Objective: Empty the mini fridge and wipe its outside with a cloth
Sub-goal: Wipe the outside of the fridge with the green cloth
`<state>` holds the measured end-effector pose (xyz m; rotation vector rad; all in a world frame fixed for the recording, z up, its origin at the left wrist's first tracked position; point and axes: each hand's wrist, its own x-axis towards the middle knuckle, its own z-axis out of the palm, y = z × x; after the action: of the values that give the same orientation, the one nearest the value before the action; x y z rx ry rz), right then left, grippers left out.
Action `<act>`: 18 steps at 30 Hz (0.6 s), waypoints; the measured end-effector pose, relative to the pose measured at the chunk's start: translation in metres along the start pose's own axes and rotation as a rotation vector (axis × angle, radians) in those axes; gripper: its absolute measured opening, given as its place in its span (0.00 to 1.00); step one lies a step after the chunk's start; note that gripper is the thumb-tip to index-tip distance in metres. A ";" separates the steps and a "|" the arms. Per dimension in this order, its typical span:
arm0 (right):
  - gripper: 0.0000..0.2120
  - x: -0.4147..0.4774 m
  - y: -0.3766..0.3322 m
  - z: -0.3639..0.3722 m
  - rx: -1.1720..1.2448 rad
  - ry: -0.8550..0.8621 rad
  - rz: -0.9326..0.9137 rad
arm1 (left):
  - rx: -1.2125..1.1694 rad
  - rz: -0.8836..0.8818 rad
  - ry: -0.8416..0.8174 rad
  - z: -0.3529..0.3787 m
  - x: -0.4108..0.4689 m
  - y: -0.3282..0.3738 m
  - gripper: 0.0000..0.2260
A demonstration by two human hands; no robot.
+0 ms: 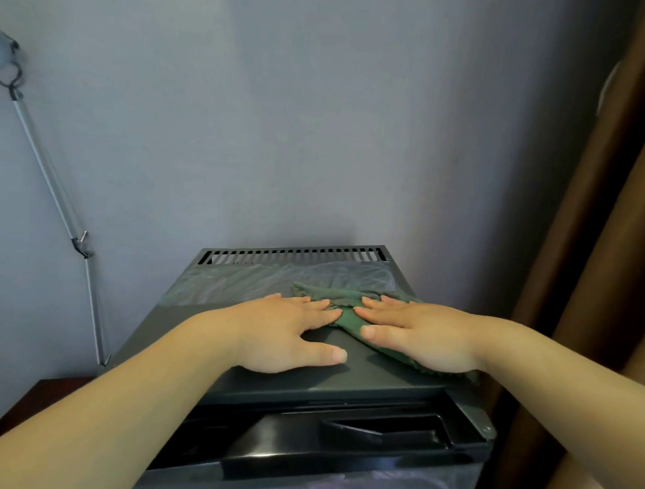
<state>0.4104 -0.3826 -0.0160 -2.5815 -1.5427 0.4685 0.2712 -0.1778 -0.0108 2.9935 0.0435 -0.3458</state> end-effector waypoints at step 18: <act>0.30 0.096 -0.144 0.016 0.013 -0.037 -0.123 | 0.000 -0.116 0.022 0.005 -0.105 -0.136 0.34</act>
<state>0.3260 -0.2306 -0.0173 -2.4637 -1.6922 0.5147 0.1624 -0.0454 -0.0088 3.0021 0.2207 -0.3252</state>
